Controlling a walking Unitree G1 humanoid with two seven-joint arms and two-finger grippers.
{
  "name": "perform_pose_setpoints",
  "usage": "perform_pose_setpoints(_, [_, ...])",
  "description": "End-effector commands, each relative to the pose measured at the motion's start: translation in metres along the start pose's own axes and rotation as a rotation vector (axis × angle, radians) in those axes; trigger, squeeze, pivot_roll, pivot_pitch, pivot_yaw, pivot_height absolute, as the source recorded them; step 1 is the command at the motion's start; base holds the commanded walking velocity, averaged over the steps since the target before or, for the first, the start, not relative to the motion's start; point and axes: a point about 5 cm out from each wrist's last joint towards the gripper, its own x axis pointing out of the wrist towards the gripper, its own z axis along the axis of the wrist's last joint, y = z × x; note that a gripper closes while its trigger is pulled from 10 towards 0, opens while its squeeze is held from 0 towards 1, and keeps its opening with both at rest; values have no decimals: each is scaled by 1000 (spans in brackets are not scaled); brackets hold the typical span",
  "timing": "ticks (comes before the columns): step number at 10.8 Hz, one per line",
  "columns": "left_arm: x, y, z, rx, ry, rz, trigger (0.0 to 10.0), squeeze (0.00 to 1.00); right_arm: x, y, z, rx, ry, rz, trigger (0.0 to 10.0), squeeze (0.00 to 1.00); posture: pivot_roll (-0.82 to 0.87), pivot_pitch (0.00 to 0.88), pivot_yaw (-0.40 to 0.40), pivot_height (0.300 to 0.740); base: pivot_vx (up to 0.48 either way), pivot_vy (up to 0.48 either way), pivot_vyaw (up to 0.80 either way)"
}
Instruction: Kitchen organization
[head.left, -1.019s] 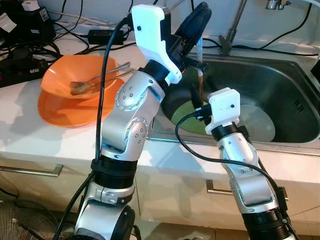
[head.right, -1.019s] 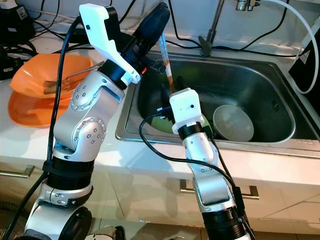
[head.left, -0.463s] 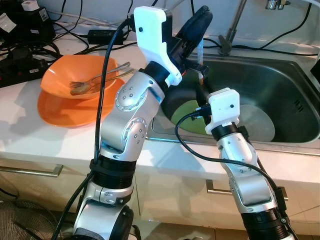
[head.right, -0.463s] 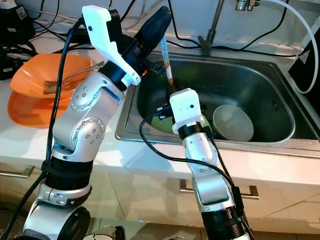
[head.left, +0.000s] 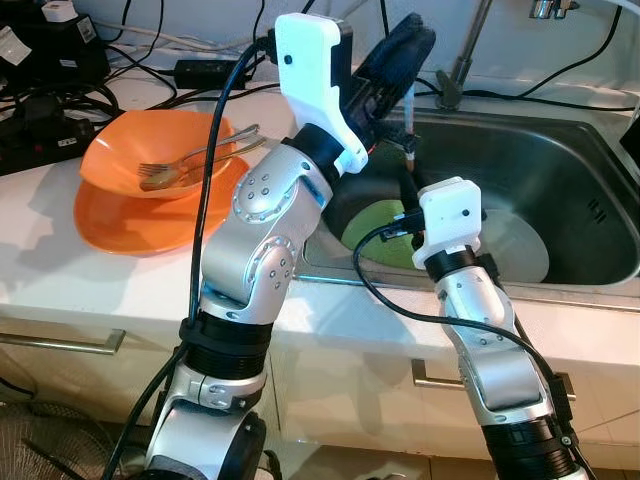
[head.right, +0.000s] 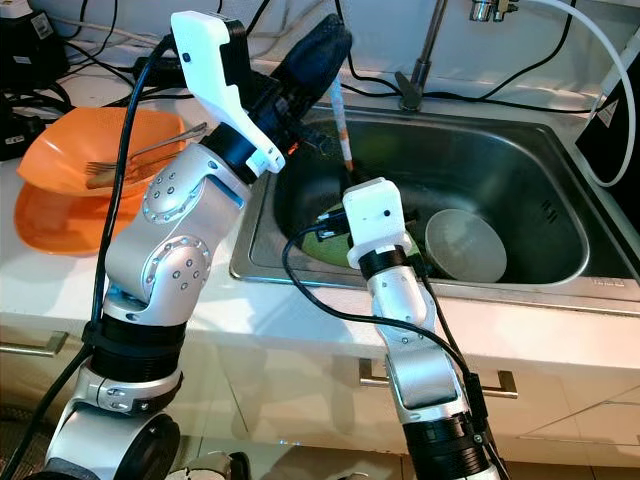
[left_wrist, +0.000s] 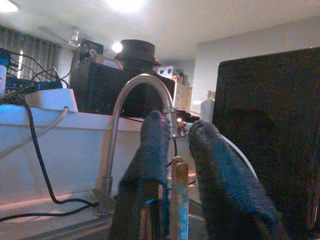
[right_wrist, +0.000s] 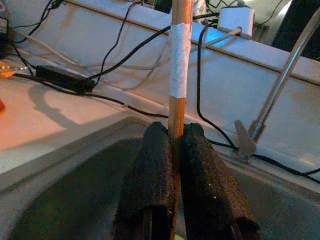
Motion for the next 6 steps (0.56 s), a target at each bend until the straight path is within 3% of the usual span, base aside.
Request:
perform_pose_setpoints(1, [0, -4, 1, 0, 1, -22, 10000, 1000, 2, -3, 1, -3, -1, -16, 0, 0, 72, 72, -34, 740, 0, 0, 0])
perform_pose_setpoints(4, [0, -4, 1, -9, -3, -24, 10000, 1000, 2, -7, -2, -17, 14, -48, 0, 0, 73, 72, -37, 740, 0, 0, 0])
perform_pose_setpoints(6, [-1, -4, 1, -20, -5, -31, 10000, 1000, 4, -23, -10, -21, 81, -146, 0, 0, 70, 74, -37, 740, 0, 0, 0])
